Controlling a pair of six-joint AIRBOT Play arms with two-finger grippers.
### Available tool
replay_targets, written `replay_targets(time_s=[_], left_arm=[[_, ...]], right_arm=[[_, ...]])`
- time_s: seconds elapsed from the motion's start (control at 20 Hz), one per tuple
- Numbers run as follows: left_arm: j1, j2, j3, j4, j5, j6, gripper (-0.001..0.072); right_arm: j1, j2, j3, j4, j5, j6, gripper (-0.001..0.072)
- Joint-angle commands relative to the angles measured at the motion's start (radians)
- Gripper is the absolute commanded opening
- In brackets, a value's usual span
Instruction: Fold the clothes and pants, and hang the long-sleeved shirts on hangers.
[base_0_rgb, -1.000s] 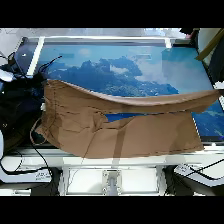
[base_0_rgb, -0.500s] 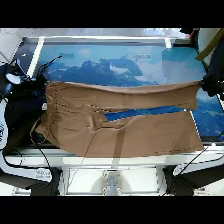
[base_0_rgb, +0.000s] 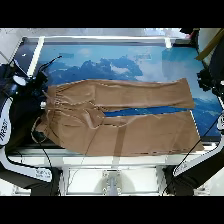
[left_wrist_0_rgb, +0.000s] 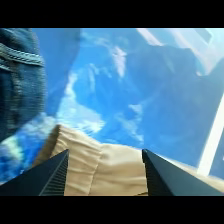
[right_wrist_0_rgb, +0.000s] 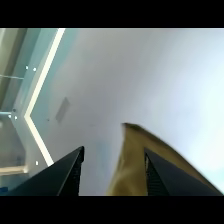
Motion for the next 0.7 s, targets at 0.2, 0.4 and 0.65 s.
replay_targets(time_s=[0.2, 0.4, 0.65], left_arm=[[0.076, 0.132, 0.001, -0.026, -0.114, -0.01, 0.0533], [0.204, 0.366, -0.008, 0.195, -0.529, -0.013, 0.053], [0.334, 0.698, -0.244, 0.427, -0.849, -0.109, 0.0495]], right_arm=[[-0.078, 0.075, 0.222, -0.135, 0.417, -0.094, 0.0405], [-0.2, 0.295, 0.19, -0.361, 0.715, -0.139, 0.0405], [-0.352, 0.538, 0.018, -0.356, 0.833, -0.261, 0.0406]])
